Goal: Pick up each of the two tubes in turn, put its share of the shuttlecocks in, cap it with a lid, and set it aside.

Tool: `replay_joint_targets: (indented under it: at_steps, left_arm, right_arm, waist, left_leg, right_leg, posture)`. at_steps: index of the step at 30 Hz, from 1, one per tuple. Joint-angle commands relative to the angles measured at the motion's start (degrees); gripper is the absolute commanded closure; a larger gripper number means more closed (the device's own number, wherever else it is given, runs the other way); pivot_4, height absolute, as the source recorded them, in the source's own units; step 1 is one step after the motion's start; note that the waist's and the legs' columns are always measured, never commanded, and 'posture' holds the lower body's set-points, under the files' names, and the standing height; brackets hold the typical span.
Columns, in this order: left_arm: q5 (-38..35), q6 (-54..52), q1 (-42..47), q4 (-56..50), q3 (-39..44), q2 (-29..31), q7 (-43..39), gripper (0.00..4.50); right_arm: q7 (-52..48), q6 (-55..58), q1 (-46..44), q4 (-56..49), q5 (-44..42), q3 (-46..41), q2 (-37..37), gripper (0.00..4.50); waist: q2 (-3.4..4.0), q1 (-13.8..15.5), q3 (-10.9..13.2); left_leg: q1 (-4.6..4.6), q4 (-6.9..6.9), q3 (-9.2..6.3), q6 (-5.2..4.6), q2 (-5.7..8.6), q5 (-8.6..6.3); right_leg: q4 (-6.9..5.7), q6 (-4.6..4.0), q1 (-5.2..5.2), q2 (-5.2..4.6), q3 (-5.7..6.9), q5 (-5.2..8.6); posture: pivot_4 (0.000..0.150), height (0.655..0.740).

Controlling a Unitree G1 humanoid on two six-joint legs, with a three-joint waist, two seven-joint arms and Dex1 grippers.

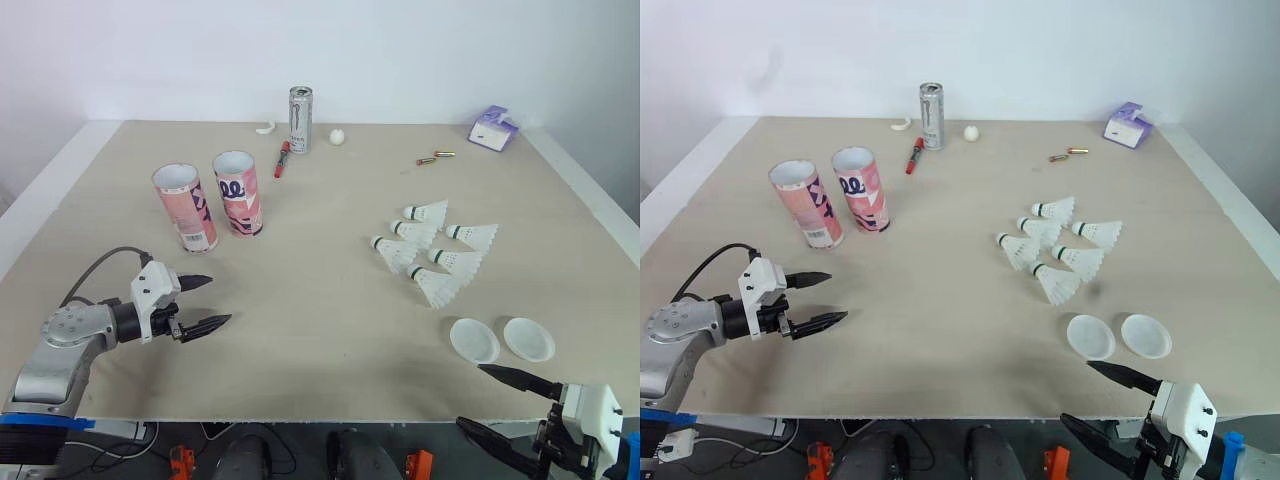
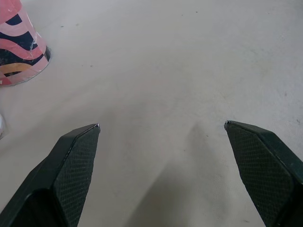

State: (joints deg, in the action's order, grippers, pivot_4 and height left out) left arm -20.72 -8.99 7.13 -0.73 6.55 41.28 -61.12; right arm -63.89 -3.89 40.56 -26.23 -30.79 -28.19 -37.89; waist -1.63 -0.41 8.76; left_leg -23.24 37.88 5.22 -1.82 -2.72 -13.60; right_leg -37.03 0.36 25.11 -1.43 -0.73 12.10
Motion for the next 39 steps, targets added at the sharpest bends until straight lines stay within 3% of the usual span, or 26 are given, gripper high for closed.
replay_joint_targets:
  at_steps: [1,13,24,27,32,35,39]
  left_arm:
    - [-0.39,1.60,0.45,-1.85,0.99,0.78,-0.52,0.11]
    - [-1.61,2.88,0.64,-1.97,0.91,0.48,-3.37,0.11]
    - [-0.63,4.40,0.23,-2.41,2.03,-2.56,2.48,0.11]
    - [-1.07,1.15,-1.00,-4.38,2.45,-2.80,5.48,0.11]
    - [-1.55,-5.35,-6.02,-12.28,6.47,-8.91,19.55,0.11]
    - [0.07,-7.20,-9.26,-16.28,8.87,-13.81,28.84,0.11]
    - [2.06,-7.91,-11.18,-18.51,8.93,-16.98,34.74,0.11]
  right_arm:
    - [1.33,1.87,-0.63,-3.36,-1.68,-2.15,-1.03,0.00]
    - [6.37,8.64,-2.80,-8.68,-2.77,-1.95,-1.50,0.00]
    - [10.26,13.75,-7.89,-10.74,-6.55,-1.88,-2.08,0.00]
    - [13.15,18.40,-13.50,-12.12,-9.71,0.02,-3.48,0.00]
    - [21.15,29.00,-39.52,-10.68,-11.04,15.56,-3.17,0.00]
    - [21.15,31.18,-54.33,-3.89,-7.40,26.47,2.04,0.00]
    - [17.40,28.24,-62.95,6.27,-1.67,33.59,6.08,0.00]
  waist:
    - [0.00,0.02,0.00]
    - [-0.01,0.80,0.00]
    - [-0.01,0.79,0.00]
    - [-0.03,0.74,0.01]
    - [-0.12,-0.21,0.09]
    - [-0.32,-0.61,0.07]
    - [-0.35,-0.35,0.06]
  left_leg:
    - [0.00,0.00,0.00,0.00,0.00,0.00]
    - [0.01,0.01,0.04,0.03,0.01,-0.01]
    - [0.03,0.03,0.05,0.02,0.01,-0.01]
    - [0.03,0.12,0.08,0.02,-0.04,-0.01]
    - [0.15,0.26,0.18,0.02,-0.10,-0.01]
    - [0.11,0.27,0.00,-0.05,-0.10,0.03]
    - [0.04,0.26,-0.05,-0.06,-0.05,0.05]
  right_leg:
    - [0.00,0.00,0.00,0.00,0.00,0.00]
    - [0.00,0.02,-0.01,0.05,-0.01,0.00]
    - [0.00,0.05,-0.04,0.10,-0.03,-0.02]
    - [-0.01,0.07,-0.04,0.10,-0.07,-0.10]
    - [0.00,0.05,-0.04,0.10,-0.18,-0.34]
    - [-0.02,0.06,-0.08,0.24,-0.19,-0.35]
    - [-0.07,0.06,-0.05,0.43,-0.24,-0.36]
  posture:
    - [0.150,0.7400]
    - [0.150,0.7400]
    - [0.150,0.7400]
    - [0.150,0.7400]
    - [0.150,0.7400]
    - [0.150,0.7400]
    - [0.150,0.7400]
